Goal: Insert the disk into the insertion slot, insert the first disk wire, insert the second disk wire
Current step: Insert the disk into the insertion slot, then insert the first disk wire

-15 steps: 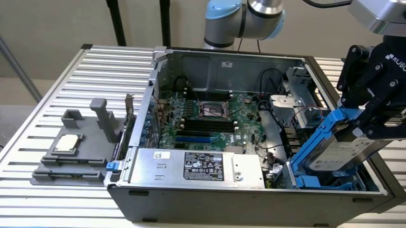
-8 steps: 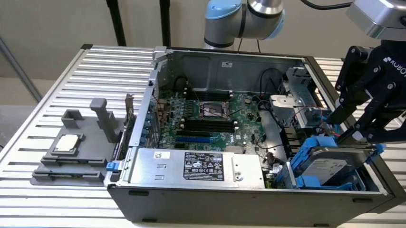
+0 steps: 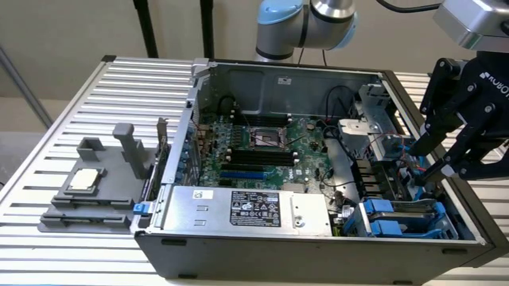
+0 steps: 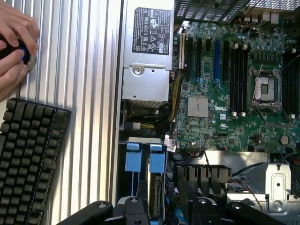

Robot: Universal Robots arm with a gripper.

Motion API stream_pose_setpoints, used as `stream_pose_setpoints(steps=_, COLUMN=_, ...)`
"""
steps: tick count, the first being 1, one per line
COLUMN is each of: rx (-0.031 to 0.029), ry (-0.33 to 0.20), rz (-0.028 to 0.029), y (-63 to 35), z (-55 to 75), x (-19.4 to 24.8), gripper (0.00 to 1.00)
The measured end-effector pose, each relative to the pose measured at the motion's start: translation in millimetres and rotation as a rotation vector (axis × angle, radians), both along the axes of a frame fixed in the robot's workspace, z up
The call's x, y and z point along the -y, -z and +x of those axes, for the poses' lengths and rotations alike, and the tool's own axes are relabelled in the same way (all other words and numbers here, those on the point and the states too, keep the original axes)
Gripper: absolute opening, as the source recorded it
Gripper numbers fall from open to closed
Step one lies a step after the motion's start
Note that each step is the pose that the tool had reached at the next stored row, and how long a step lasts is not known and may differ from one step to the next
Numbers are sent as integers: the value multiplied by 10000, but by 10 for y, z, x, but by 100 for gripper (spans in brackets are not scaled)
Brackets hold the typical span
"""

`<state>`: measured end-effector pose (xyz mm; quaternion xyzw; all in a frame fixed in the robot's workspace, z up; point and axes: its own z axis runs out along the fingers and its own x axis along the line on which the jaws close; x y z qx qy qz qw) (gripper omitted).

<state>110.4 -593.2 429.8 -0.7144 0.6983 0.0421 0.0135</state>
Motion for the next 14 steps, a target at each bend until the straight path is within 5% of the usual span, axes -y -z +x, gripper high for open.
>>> stream_pose_setpoints(steps=14, rx=0, ry=0, rz=0, y=0, z=0, x=0, gripper=41)
